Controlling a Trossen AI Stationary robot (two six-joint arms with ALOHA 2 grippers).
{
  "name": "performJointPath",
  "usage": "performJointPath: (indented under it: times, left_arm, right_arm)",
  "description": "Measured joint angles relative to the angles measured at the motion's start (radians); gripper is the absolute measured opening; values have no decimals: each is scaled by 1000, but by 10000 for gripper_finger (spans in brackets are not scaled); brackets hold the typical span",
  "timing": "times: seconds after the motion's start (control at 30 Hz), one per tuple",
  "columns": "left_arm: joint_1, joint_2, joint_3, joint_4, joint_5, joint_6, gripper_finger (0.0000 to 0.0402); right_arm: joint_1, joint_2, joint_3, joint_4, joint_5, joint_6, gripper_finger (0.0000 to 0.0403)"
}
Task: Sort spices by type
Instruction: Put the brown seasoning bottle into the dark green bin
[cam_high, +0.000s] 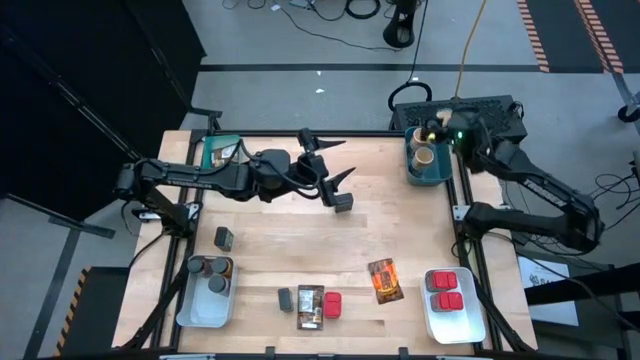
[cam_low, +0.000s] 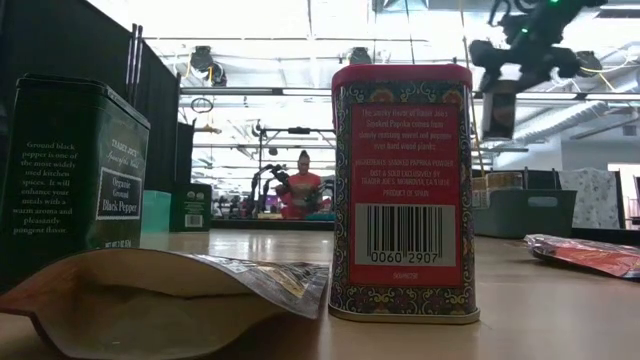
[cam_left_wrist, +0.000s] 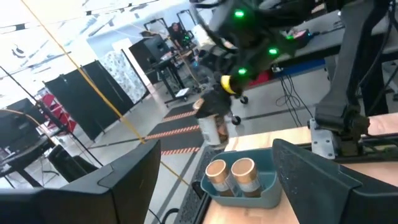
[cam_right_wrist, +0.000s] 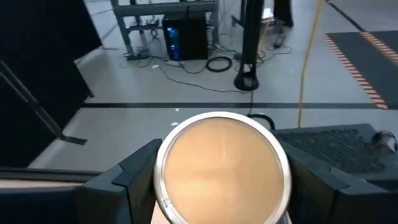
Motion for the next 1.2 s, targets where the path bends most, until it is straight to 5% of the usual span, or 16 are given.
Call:
performJointPath:
  times: [0.17, 0.4, 0.57, 0.93, 1.2]
  left_arm:
    - [0, -6, 0, -5, 1, 15, 306]
    - [0, -9, 0, -19, -16, 54, 306]
    - [3, -9, 0, -18, -37, 76, 306]
    - [1, -49, 1, -79, -66, 51, 306]
    - [-8, -62, 1, -122, -65, 41, 306]
  right_arm:
    - [-128, 160, 218, -71, -121, -111, 246]
    - [-197, 363, 471, -486, -153, -131, 246]
    - [-177, 361, 390, -477, -116, -106, 246]
    - [-144, 167, 35, -149, -114, -117, 246]
    - [-121, 151, -56, -70, -41, -136, 246]
